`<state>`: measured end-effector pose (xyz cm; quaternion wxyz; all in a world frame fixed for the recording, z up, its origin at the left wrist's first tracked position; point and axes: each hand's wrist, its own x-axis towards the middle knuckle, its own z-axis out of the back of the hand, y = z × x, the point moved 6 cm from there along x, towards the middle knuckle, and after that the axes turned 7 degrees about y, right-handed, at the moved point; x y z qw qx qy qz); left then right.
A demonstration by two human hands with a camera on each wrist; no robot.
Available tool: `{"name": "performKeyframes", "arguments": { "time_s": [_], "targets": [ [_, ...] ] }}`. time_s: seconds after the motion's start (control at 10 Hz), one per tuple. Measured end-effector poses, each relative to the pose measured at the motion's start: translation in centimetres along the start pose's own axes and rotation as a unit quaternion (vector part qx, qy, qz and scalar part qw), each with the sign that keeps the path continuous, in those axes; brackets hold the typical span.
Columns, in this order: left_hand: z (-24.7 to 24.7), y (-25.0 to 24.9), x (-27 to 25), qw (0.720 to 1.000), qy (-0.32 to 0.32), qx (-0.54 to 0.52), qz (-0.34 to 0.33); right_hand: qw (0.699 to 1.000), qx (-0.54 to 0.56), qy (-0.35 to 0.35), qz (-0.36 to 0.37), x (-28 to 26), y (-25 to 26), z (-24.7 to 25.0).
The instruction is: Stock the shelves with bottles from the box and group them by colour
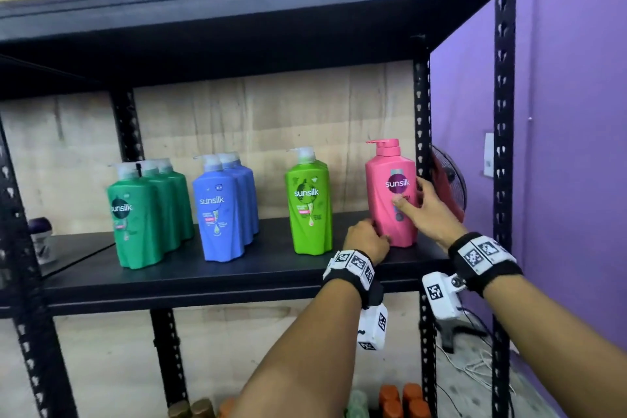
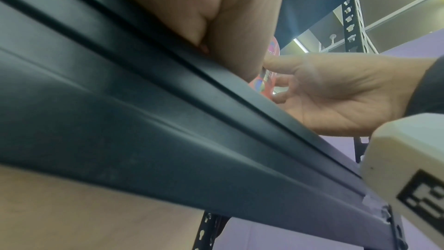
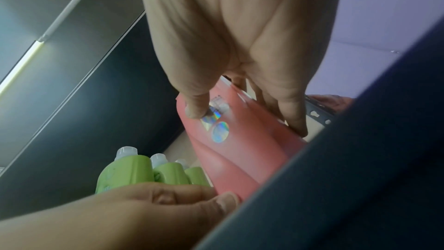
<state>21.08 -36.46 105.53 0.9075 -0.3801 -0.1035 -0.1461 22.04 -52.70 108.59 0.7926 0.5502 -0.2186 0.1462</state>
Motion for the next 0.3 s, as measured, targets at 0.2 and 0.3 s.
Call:
{"name": "performKeyframes", "arguments": {
  "time_s": [0.2, 0.3],
  "targets": [
    [1.4, 0.0, -1.9, 0.996, -0.065, -0.05, -0.036, 0.977, -0.189, -0.089, 0.053, -2.2, 0.4, 1.5],
    [2.5, 0.6, -2.8, 0.995, -0.08, -0.045, -0.044, 0.957, -0.258, -0.081, 0.108, -3.3, 2.9, 0.6]
  ]
}}
